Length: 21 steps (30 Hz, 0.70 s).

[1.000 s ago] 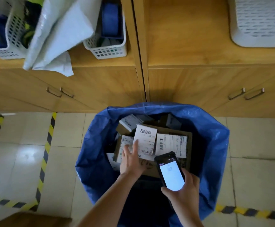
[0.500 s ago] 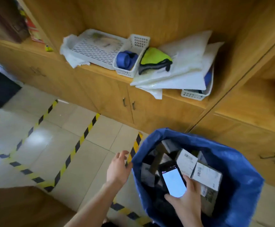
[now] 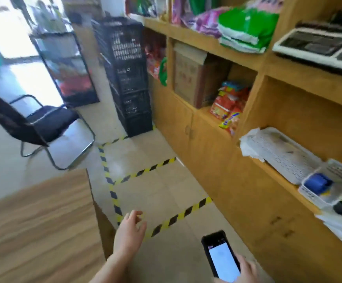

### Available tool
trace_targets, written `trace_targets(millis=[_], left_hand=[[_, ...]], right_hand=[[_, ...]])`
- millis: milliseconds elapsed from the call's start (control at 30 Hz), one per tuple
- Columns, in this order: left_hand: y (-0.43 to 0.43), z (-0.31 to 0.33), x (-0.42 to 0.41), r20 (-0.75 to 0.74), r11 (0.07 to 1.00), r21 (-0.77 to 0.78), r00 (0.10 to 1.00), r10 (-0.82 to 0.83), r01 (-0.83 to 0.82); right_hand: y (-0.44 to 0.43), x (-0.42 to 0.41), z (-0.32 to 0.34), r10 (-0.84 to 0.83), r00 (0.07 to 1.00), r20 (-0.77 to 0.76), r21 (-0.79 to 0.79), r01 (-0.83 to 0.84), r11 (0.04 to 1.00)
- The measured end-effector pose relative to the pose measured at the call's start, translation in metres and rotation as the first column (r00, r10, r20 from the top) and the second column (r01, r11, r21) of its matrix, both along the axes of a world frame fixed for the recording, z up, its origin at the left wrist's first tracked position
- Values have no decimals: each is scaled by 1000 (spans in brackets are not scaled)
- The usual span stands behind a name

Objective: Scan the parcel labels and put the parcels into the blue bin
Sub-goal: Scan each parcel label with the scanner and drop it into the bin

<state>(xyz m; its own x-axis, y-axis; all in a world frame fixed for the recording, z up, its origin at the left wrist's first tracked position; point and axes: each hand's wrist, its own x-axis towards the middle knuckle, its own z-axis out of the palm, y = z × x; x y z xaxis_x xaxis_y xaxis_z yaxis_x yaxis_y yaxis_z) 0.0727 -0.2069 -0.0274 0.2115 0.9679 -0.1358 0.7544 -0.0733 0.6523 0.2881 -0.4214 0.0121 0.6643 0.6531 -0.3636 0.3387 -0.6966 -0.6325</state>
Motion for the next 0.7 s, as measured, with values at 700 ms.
trace_targets(millis=[700], left_hand=[[68, 9, -192, 25, 537, -45, 537, 843, -842]], right_hand=[[388, -134, 7, 839, 545, -2, 32, -838, 544]])
